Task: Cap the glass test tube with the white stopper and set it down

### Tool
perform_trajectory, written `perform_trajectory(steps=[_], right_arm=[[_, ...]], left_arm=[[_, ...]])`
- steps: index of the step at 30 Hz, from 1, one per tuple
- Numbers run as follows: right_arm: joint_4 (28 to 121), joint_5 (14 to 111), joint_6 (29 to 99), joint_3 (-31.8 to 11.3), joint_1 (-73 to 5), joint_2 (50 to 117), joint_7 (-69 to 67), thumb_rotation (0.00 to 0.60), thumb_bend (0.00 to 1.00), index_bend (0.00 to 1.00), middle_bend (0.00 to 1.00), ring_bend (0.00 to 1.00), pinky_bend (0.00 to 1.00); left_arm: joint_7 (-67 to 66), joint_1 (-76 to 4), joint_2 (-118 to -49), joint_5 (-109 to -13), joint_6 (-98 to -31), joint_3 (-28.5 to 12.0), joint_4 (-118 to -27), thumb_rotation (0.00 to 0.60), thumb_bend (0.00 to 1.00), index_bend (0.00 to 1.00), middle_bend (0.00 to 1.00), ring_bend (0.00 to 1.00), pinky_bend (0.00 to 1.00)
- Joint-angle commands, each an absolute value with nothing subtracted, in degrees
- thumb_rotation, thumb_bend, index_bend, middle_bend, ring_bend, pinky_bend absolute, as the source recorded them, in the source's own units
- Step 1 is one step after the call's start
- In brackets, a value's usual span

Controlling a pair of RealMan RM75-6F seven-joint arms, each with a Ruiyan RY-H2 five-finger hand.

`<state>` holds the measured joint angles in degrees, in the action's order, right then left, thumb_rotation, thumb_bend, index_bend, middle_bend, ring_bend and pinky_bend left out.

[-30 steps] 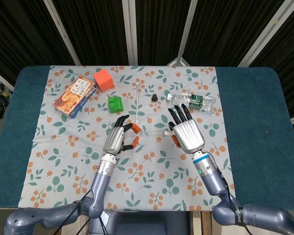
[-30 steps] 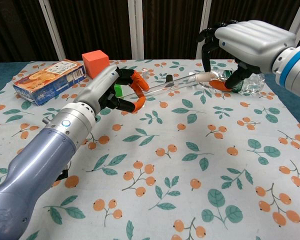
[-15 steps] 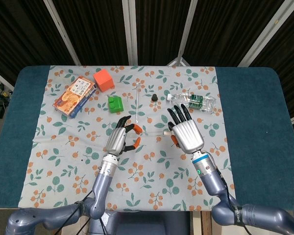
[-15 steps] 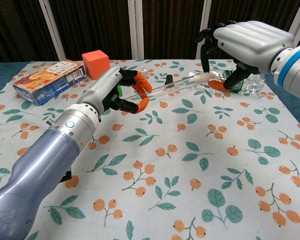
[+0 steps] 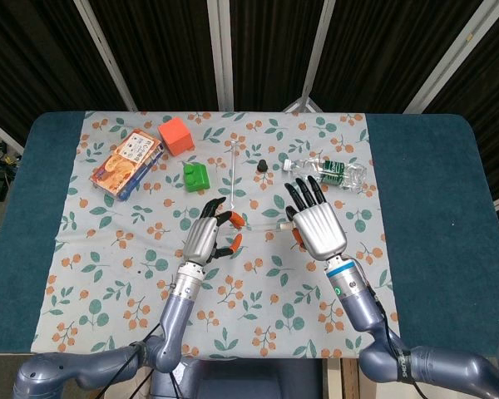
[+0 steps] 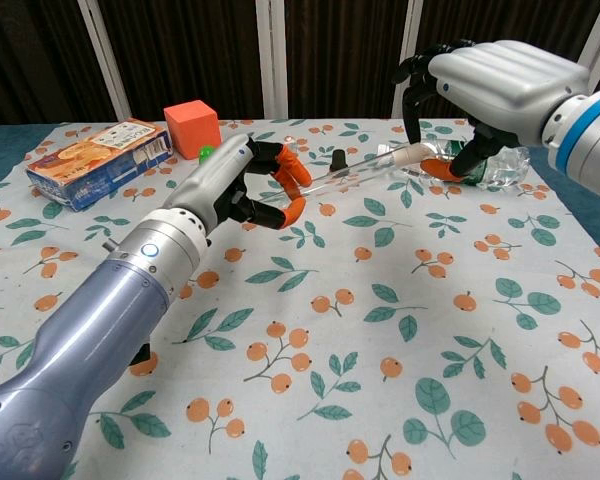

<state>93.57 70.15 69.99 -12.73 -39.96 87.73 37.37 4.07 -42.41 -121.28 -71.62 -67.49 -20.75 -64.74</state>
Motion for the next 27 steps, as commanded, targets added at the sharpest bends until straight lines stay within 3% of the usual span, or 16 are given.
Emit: perform_trajectory(steps=[1, 6, 10, 15, 27], right_arm=[[93.5, 70.2, 70.0, -12.7, -40.0, 87.7, 37.4, 0.600, 0.44, 0.59, 0.15, 0.06, 0.00], [93.4, 70.3, 70.2, -12.7, -39.9, 87.6, 37.3, 0.600, 0.44, 0.57, 0.15, 0.06, 0.00], [93.4, 70.6, 70.3, -12.3, -39.7, 87.3, 37.4, 0.600, 0.44, 0.41, 0.14, 0.06, 0.00], [93.5, 70.6, 70.3, -12.1, -39.3, 86.9, 37.1, 0.600, 0.44, 0.30, 0.12, 0.06, 0.00], [94.3, 69.8, 70.9, -11.2, -37.9, 85.9, 37.5, 0.600, 0.44, 0.26, 0.10, 0.06, 0.00]], left_arm=[[4.0, -42.4, -121.3, -71.6, -67.5, -20.7, -64.6, 0.600, 0.68, 0.55, 0.48, 0.09, 0.02], [4.1, -42.5, -121.5, -71.7, -67.5, -20.7, -64.5, 0.600, 0.68, 0.55, 0.48, 0.09, 0.02], [4.3, -42.5, -121.6, -71.7, -67.6, -20.8, -64.2, 0.600, 0.68, 0.55, 0.48, 0.09, 0.02], [4.7, -42.2, -121.4, -71.9, -67.9, -20.8, -63.9, 0.600, 0.69, 0.55, 0.48, 0.09, 0.02], [5.1, -40.9, -119.7, -72.3, -68.3, -19.9, -64.9, 0.600, 0.69, 0.56, 0.48, 0.09, 0.02]])
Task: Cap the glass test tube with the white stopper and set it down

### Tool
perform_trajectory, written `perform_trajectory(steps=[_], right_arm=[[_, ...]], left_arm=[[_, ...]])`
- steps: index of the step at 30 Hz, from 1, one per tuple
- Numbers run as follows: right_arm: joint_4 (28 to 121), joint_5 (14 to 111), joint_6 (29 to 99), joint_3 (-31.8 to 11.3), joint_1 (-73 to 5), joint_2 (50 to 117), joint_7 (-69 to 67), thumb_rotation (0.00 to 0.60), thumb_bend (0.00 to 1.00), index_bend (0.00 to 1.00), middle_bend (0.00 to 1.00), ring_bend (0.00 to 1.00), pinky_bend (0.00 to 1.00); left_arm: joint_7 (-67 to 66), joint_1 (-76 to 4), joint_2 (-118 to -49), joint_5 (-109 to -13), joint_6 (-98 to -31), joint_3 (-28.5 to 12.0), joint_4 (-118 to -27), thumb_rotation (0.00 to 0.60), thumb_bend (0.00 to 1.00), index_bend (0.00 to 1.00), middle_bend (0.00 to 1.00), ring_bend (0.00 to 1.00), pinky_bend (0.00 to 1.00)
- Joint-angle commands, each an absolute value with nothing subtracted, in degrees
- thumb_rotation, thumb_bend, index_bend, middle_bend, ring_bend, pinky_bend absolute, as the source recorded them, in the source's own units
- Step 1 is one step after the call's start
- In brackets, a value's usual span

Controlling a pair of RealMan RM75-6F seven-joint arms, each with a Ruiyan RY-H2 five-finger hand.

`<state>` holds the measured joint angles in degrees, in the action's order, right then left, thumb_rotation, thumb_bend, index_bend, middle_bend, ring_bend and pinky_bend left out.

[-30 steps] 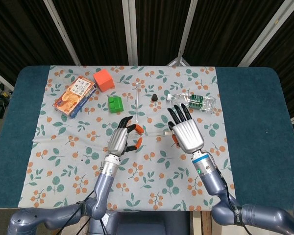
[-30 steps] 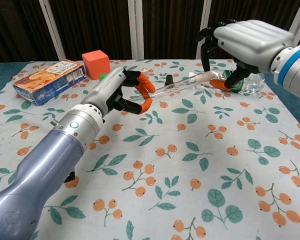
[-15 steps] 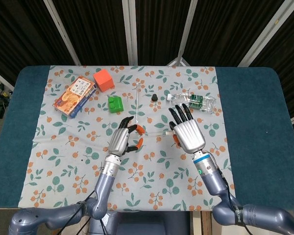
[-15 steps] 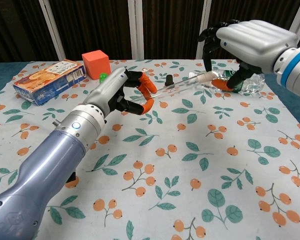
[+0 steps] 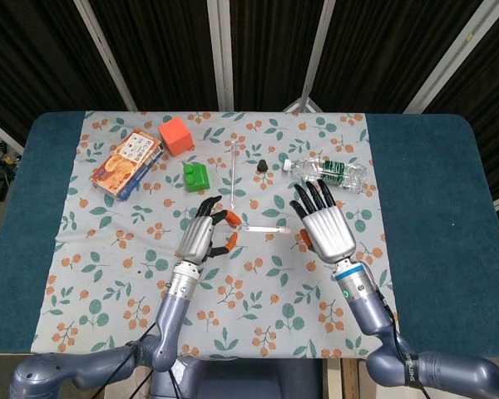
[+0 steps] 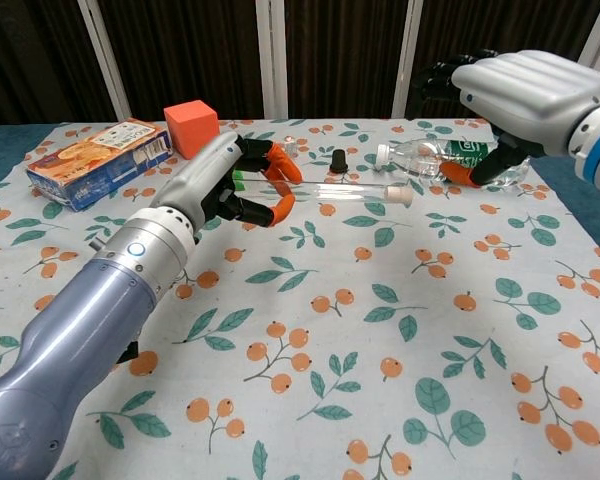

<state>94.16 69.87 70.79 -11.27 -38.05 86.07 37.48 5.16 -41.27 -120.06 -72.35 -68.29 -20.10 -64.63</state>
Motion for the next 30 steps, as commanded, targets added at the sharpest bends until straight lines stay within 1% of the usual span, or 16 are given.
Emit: perform_trajectory(steps=[1, 19, 30], right_arm=[[94.3, 69.8, 71.0, -11.2, -37.8, 85.8, 37.5, 0.600, 0.44, 0.26, 0.10, 0.06, 0.00], [95.4, 69.2, 72.4, -11.4, -36.2, 83.9, 37.7, 0.600, 0.44, 0.27, 0.09, 0.06, 0.00], [97.0, 68.7, 72.8, -11.9, -35.8, 83.4, 37.5, 0.600, 0.44, 0.26, 0.09, 0.06, 0.00]], left_arm=[[5.1, -40.7, -119.4, -72.3, -68.4, -19.7, -65.1, 0.600, 0.69, 0.56, 0.48, 0.09, 0.02], [5.7, -35.3, -115.5, -72.1, -68.5, -14.7, -65.9, 0.600, 0.69, 0.56, 0.48, 0.09, 0.02], [5.4, -32.3, -113.3, -70.3, -67.4, -13.4, -66.6, 0.600, 0.69, 0.55, 0.48, 0.09, 0.02]])
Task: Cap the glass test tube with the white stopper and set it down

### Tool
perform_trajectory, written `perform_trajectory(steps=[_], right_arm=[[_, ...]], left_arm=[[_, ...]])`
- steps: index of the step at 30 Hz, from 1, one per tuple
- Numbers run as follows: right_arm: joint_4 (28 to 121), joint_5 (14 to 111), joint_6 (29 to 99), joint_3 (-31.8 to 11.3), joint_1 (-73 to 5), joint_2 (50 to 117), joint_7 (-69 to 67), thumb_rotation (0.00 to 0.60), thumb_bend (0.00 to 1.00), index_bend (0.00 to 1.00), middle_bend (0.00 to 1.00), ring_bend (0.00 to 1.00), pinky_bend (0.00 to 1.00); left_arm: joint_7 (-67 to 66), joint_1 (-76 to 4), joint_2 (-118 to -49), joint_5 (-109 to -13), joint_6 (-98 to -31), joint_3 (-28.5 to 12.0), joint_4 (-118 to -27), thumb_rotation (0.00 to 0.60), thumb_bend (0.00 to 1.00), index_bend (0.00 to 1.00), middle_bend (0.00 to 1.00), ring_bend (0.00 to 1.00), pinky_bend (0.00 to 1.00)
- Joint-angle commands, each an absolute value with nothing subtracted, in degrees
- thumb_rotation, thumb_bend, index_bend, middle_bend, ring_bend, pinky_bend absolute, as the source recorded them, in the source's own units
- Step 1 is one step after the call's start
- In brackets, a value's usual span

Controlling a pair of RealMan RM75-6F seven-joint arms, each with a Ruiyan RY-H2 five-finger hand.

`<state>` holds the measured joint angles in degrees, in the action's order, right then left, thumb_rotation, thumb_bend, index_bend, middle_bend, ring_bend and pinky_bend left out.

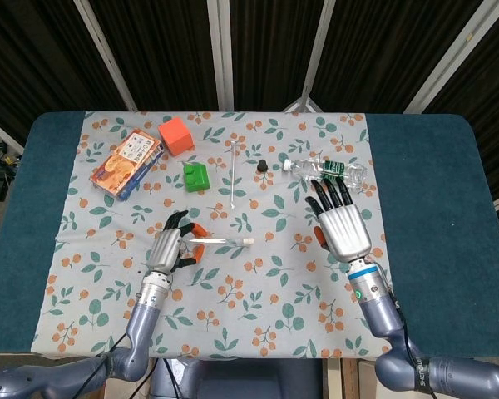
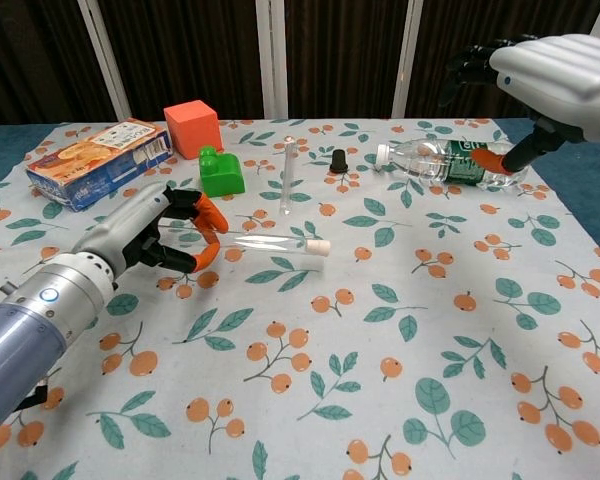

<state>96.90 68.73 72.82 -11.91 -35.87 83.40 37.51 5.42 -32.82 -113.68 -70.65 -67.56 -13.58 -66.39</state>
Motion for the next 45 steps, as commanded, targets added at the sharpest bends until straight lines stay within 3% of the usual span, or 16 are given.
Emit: perform_trajectory(steps=[1, 6, 15, 28, 37, 42, 45], right_arm=[[97.1, 68.6, 72.8, -11.9, -35.8, 83.4, 37.6, 0.600, 0.44, 0.26, 0.09, 0.06, 0.00], [97.4, 68.5, 72.9, -12.0, -35.8, 83.6, 37.8, 0.600, 0.44, 0.26, 0.09, 0.06, 0.00], [97.6, 68.4, 73.2, -11.4, -35.4, 84.2, 37.9, 0.600, 0.44, 0.25, 0.09, 0.06, 0.00], [98.7, 68.2, 74.1, -10.1, -33.3, 83.4, 36.0, 0.600, 0.44, 0.23, 0.08, 0.05, 0.00], [103.3, 68.8, 77.4, -7.8, -26.8, 76.5, 26.9, 0.600, 0.43, 0.05, 0.01, 0.00, 0.00], [106.9, 69.3, 78.7, -3.9, -21.4, 70.3, 21.5, 0.600, 0.27, 0.00, 0.00, 0.00, 0.00], [108.1, 70.8, 79.4, -1.4, -18.4, 66.9, 17.6, 0.600, 0.25, 0.00, 0.00, 0.00, 0.00]], left_arm=[[5.4, -32.2, -113.1, -70.2, -67.4, -13.4, -66.6, 0.600, 0.69, 0.55, 0.48, 0.09, 0.02], [5.0, -31.4, -111.6, -70.2, -66.8, -12.8, -66.9, 0.600, 0.64, 0.53, 0.47, 0.09, 0.02], [3.5, -30.0, -109.0, -69.2, -66.2, -12.6, -68.6, 0.600, 0.40, 0.48, 0.41, 0.09, 0.01], [1.4, -28.2, -103.6, -69.1, -67.3, -13.0, -74.3, 0.600, 0.36, 0.42, 0.33, 0.07, 0.00], [-6.1, -26.3, -91.5, -73.7, -70.5, -10.6, -85.4, 0.600, 0.21, 0.20, 0.16, 0.00, 0.00], [-11.9, -22.0, -82.3, -74.5, -74.3, -7.4, -95.7, 0.600, 0.19, 0.16, 0.11, 0.00, 0.00], [-13.4, -18.8, -76.9, -75.3, -76.9, -4.6, -100.7, 0.600, 0.17, 0.12, 0.08, 0.00, 0.00]])
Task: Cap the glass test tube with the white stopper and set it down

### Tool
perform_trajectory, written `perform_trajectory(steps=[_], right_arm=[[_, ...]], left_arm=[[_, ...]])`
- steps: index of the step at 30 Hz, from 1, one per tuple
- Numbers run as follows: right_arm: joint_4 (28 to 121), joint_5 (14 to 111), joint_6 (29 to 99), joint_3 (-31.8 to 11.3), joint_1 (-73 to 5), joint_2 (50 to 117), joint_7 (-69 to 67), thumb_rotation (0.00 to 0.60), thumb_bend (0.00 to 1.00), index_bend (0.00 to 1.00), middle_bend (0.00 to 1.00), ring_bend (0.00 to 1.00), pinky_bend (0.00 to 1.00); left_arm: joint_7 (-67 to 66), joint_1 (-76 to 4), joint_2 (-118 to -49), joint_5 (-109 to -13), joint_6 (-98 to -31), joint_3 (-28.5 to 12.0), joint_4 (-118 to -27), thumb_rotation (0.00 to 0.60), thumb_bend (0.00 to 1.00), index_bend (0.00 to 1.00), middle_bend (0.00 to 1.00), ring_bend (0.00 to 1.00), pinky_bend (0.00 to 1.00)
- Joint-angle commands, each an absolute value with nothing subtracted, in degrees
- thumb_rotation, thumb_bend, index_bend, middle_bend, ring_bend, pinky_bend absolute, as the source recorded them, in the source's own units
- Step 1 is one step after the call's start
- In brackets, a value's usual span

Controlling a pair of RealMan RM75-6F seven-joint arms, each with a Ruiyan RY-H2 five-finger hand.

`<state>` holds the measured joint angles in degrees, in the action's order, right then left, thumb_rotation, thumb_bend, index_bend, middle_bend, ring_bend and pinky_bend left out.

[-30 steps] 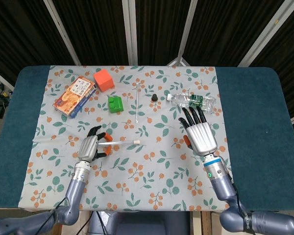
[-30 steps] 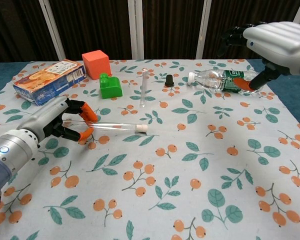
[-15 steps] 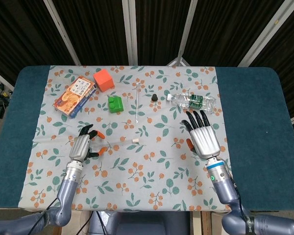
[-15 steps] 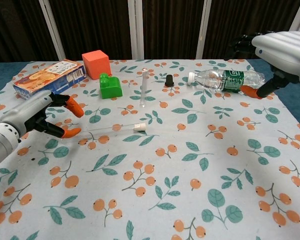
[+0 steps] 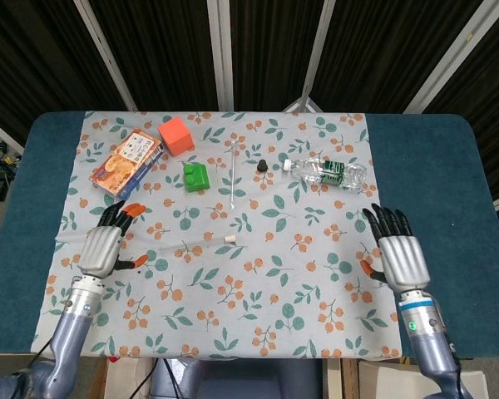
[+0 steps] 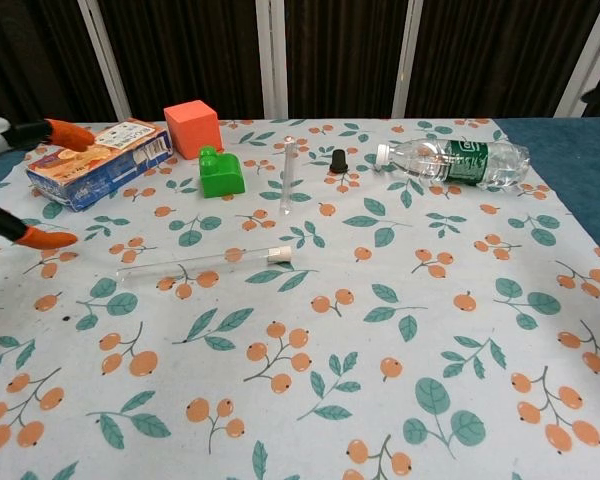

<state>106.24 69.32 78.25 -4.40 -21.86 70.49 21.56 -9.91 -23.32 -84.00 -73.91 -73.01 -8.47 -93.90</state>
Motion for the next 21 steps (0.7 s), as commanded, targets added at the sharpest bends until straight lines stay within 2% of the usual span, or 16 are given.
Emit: perform_trajectory(steps=[1, 9, 15, 21], right_arm=[[108.2, 71.4, 79.7, -0.8, -17.6, 66.2, 16.6, 0.600, 0.25, 0.00, 0.00, 0.00, 0.00], [104.5, 78.8, 86.5, 3.9, -9.9, 62.9, 9.4, 0.600, 0.25, 0.00, 0.00, 0.00, 0.00], [100.3, 82.6, 92.5, 4.2, -5.6, 62.7, 6.0, 0.600, 0.25, 0.00, 0.00, 0.00, 0.00], [98.3, 82.8, 93.0, 3.3, -4.4, 62.9, 3.2, 0.600, 0.25, 0.00, 0.00, 0.00, 0.00]], left_arm=[[-13.7, -17.9, -75.5, -75.8, -77.7, -3.8, -101.6, 0.600, 0.17, 0.11, 0.08, 0.00, 0.00], [-9.0, -9.5, -66.3, -82.0, -86.2, 2.6, -102.6, 0.600, 0.16, 0.10, 0.06, 0.00, 0.00], [-3.5, -5.5, -62.6, -84.3, -91.0, 3.7, -100.9, 0.600, 0.16, 0.08, 0.06, 0.00, 0.00], [1.0, -3.8, -60.1, -84.6, -92.4, 3.6, -98.7, 0.600, 0.16, 0.07, 0.05, 0.00, 0.00]])
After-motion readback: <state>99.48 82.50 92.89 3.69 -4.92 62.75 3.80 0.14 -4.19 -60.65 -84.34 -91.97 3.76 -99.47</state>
